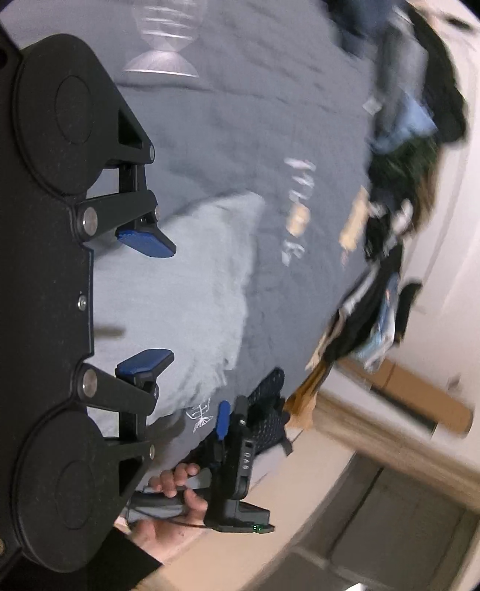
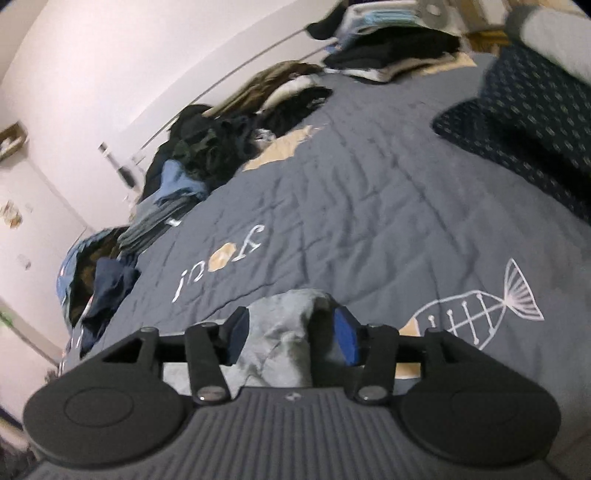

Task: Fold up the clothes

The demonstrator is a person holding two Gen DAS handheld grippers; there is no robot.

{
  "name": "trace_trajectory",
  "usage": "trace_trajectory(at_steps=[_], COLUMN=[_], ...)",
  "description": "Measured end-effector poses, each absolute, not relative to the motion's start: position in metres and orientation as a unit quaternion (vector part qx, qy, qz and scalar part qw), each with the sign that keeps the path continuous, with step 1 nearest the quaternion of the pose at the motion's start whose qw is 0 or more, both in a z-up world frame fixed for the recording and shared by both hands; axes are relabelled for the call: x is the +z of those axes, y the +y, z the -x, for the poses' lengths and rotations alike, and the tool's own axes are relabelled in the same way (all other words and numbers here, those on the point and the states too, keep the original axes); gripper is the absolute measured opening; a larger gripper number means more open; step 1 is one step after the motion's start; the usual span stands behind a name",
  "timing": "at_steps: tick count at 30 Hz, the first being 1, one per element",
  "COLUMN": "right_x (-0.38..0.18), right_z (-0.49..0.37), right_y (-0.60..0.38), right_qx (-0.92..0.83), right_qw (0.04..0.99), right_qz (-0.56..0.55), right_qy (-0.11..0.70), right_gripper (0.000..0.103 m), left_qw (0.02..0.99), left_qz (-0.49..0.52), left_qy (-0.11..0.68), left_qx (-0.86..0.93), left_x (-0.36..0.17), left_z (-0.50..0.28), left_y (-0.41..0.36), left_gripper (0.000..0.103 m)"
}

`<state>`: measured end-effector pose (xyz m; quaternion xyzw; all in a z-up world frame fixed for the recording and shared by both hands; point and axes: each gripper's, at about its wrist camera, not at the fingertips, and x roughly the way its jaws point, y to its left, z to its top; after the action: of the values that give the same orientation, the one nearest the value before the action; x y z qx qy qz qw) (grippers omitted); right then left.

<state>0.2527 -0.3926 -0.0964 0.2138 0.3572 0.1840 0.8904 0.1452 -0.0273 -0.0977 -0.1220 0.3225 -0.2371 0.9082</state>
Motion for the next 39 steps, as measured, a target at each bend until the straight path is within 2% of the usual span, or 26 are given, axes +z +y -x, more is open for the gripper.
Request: trace_trajectory(at_steps=[6, 10, 17, 26, 27, 28, 29, 32, 35, 36, 39], right_x=[-0.106, -0.108, -0.110, -0.117, -0.117, -0.117, -0.117, -0.115, -0.110, -0.110, -0.111], right_z=[-0.254, -0.252, -0.257, -0.261, -0.261, -0.261, -0.261, -0.260, -0.258, -0.258, -0.259], right_y=[-0.386, -0.384, -0.380, -0.378, -0.378, -0.378, -0.378, -0.380, -0.383, -0.383, -0.381], right_qx=[0.179, 0.177, 0.198, 0.201, 0.203, 0.203, 0.203, 0.202, 0.202, 0.202, 0.198], right_qw=[0.885, 0.885, 0.877, 0.872, 0.872, 0.872, 0.872, 0.874, 0.878, 0.878, 0.878], right_qz=[-0.181, -0.160, -0.155, -0.155, -0.153, -0.153, -0.153, -0.156, -0.159, -0.159, -0.153], right_qy=[0.389, 0.399, 0.409, 0.419, 0.418, 0.418, 0.419, 0.414, 0.404, 0.403, 0.407], right_gripper=[0.052, 0.052, 0.053, 0.053, 0.053, 0.053, 0.053, 0.053, 0.053, 0.053, 0.053], left_qw=[0.890, 0.876, 0.827, 0.762, 0.760, 0.758, 0.751, 0.772, 0.812, 0.826, 0.833], left_qz=[0.003, -0.034, -0.067, -0.112, -0.112, -0.111, -0.108, -0.135, -0.115, -0.122, -0.146], left_qy=[0.328, 0.343, 0.396, 0.478, 0.476, 0.473, 0.475, 0.417, 0.353, 0.337, 0.367], left_qx=[-0.316, -0.337, -0.394, -0.423, -0.429, -0.434, -0.447, -0.460, -0.449, -0.435, -0.388], left_x=[-0.074, -0.078, -0.116, -0.176, -0.177, -0.177, -0.177, -0.163, -0.149, -0.148, -0.159], left_z=[-0.235, -0.295, -0.370, -0.407, -0.407, -0.407, -0.406, -0.390, -0.379, -0.375, -0.379], left_y=[-0.071, -0.107, -0.164, -0.210, -0.211, -0.211, -0.211, -0.211, -0.200, -0.198, -0.200], left_gripper=[0.054, 0.054, 0.050, 0.052, 0.049, 0.022, 0.009, 0.007, 0.008, 0.014, 0.024])
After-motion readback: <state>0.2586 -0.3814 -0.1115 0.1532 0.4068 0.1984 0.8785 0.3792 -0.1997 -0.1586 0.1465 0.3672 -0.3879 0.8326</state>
